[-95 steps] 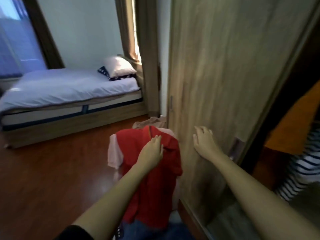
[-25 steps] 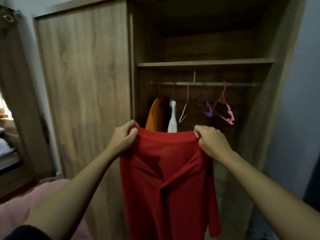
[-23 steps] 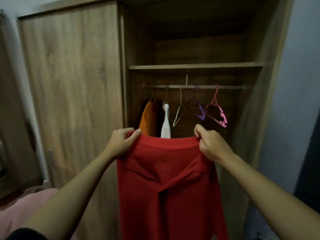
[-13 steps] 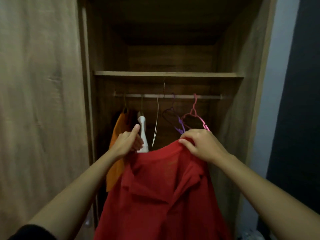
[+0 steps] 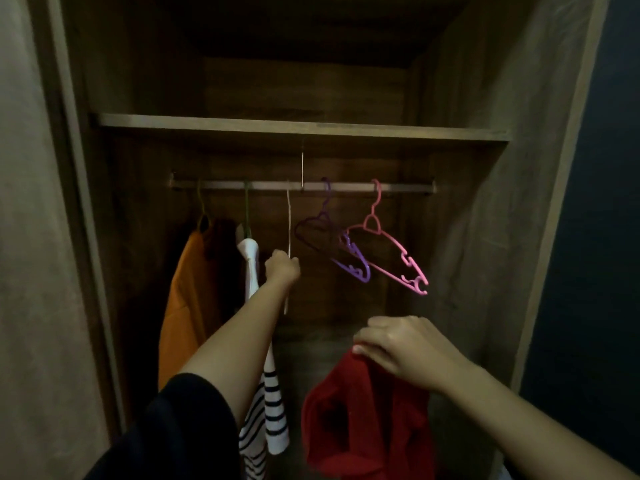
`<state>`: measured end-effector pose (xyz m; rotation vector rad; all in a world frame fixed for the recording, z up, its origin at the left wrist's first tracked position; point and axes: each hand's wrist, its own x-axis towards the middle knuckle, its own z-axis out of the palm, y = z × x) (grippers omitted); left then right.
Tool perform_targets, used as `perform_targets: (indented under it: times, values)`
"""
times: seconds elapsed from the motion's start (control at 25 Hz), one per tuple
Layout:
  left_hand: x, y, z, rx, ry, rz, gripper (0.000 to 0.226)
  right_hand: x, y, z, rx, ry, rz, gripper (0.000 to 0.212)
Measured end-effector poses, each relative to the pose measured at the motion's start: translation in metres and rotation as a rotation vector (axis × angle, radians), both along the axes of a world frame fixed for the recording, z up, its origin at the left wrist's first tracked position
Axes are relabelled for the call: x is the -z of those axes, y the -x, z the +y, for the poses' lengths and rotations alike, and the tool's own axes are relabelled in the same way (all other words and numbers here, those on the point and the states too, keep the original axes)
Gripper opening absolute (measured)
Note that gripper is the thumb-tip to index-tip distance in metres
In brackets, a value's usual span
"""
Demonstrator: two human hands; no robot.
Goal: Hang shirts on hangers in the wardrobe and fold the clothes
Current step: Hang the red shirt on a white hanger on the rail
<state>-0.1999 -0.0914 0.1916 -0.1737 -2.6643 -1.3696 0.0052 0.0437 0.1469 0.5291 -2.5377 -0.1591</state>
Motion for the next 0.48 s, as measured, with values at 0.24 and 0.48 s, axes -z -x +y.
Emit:
perform_targets:
  times: [0.24, 0.48]
  values:
    - [-0.015, -0.005, -0.004, -0.083, -0.096, 0.134, 0.032, 0.000, 0.005, -0.003, 0.077, -0.031, -0.315, 0.023]
    - [0.006, -0.075, -0.043, -0.076, -0.283, 0.054, 0.037, -0.007, 0.003, -0.029, 0.082, -0.293, -0.548, 0.033]
